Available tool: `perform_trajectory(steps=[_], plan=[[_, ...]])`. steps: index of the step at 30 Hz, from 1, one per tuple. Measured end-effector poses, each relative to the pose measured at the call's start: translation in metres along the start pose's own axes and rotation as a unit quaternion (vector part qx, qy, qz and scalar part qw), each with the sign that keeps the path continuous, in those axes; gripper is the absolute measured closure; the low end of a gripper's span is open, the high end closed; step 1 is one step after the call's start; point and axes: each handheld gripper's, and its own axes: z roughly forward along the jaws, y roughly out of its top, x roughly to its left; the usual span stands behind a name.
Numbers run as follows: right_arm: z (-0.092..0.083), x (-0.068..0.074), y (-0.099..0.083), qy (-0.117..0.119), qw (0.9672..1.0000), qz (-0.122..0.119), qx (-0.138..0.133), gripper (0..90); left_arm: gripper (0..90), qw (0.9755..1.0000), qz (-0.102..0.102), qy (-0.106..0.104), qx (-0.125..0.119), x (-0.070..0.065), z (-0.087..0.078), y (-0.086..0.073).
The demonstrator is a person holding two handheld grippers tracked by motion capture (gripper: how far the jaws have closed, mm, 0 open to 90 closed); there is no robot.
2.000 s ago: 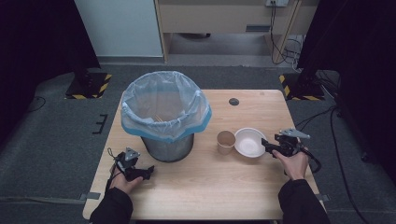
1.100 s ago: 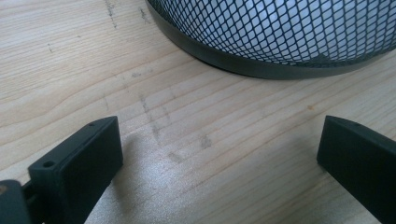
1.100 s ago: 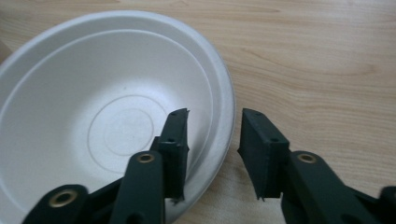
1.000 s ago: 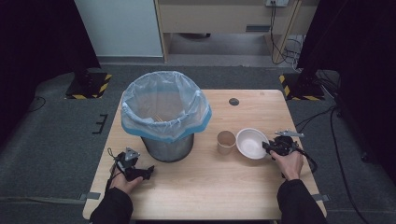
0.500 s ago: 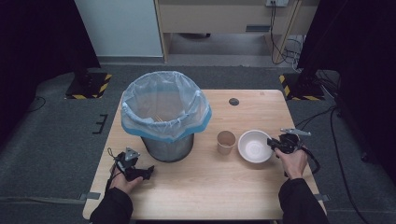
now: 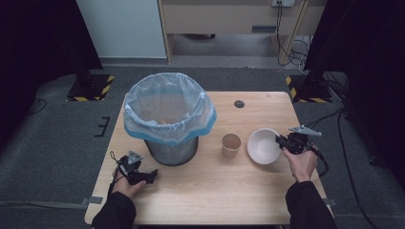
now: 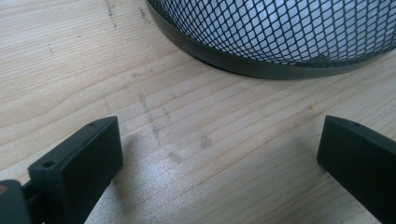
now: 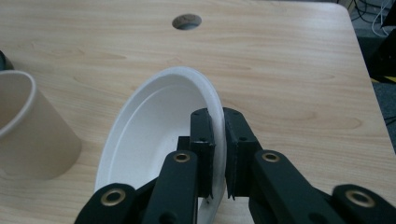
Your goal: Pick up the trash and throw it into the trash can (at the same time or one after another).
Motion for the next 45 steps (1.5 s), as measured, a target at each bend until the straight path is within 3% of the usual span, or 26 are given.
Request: perform_trajectory(steps=[12, 23, 34, 45], plan=[[-0.023, -0.002, 0.018, -0.002, 0.9982, 0.021, -0.056, 84.0, 0.0, 1.0000, 0.000, 0.000, 0.000, 0.000, 0.000, 0.000], [-0.044, 0.001, 0.032, 0.012, 0.9936, 0.034, -0.107, 83.9, 0.0, 1.0000, 0.000, 0.000, 0.000, 0.000, 0.000, 0.000], [-0.065, 0.009, 0.047, 0.045, 0.9845, 0.051, -0.162, 84.0, 0.0, 1.0000, 0.000, 0.000, 0.000, 0.000, 0.000, 0.000], [-0.083, 0.017, 0.059, 0.088, 0.9716, 0.065, -0.210, 84.0, 0.0, 1.0000, 0.000, 0.000, 0.000, 0.000, 0.000, 0.000]])
